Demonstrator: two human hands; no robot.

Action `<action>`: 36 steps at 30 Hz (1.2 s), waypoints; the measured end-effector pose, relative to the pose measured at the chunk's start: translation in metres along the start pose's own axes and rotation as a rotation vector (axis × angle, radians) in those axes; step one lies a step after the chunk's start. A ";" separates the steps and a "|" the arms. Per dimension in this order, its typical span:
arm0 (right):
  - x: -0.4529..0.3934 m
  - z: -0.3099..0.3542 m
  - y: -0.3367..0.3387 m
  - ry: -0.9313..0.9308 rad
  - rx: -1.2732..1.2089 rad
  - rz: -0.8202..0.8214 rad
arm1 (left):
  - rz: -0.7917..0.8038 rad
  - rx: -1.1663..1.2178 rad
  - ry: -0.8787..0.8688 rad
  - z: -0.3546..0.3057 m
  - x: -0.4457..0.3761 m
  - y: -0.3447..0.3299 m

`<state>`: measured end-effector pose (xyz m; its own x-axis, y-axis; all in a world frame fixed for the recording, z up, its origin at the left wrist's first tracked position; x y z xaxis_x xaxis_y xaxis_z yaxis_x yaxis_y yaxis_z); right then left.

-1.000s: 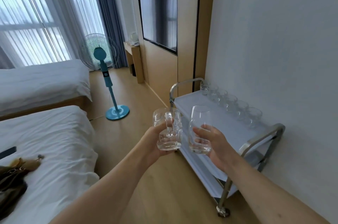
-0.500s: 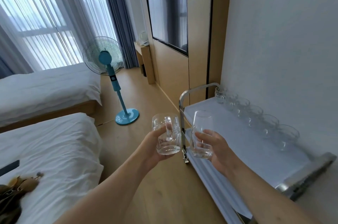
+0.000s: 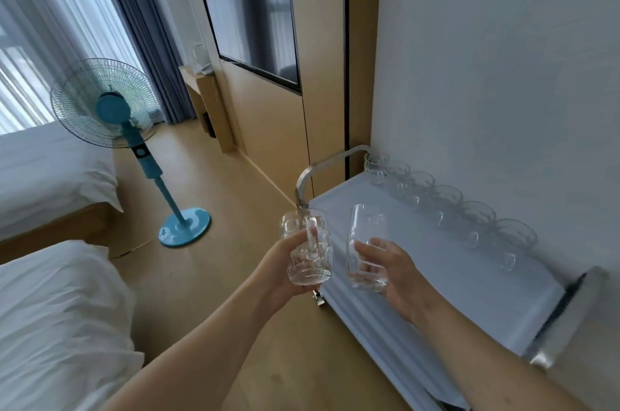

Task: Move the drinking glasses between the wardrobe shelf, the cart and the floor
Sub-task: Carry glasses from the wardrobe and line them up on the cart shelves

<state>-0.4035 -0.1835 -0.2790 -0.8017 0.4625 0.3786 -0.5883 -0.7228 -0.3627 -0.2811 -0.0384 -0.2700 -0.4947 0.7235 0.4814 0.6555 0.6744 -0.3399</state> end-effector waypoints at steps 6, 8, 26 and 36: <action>-0.035 0.002 -0.016 0.024 -0.061 -0.112 | 0.134 -0.051 0.055 -0.034 -0.053 0.025; -0.048 0.004 -0.021 0.040 -0.069 -0.166 | 0.189 -0.066 0.065 -0.047 -0.068 0.034; -0.113 -0.043 -0.033 -0.044 -0.154 -0.480 | 0.268 -0.126 0.234 -0.059 -0.165 0.092; -0.205 -0.006 0.004 -0.018 -0.170 -0.452 | 0.196 -0.185 0.257 -0.087 -0.252 0.078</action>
<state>-0.2421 -0.2785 -0.3634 -0.4602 0.7009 0.5449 -0.8878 -0.3565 -0.2913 -0.0558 -0.1812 -0.3476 -0.2055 0.7595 0.6172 0.8273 0.4717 -0.3050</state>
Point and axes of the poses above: each hand's wrist, its own x-axis away from the middle knuckle, its own y-axis out of the back of the hand, z = x × y, the point moved 8 cm from there along -x, towards the middle knuckle, and after that the axes turned 2 degrees about -x, right-handed, at the moved point
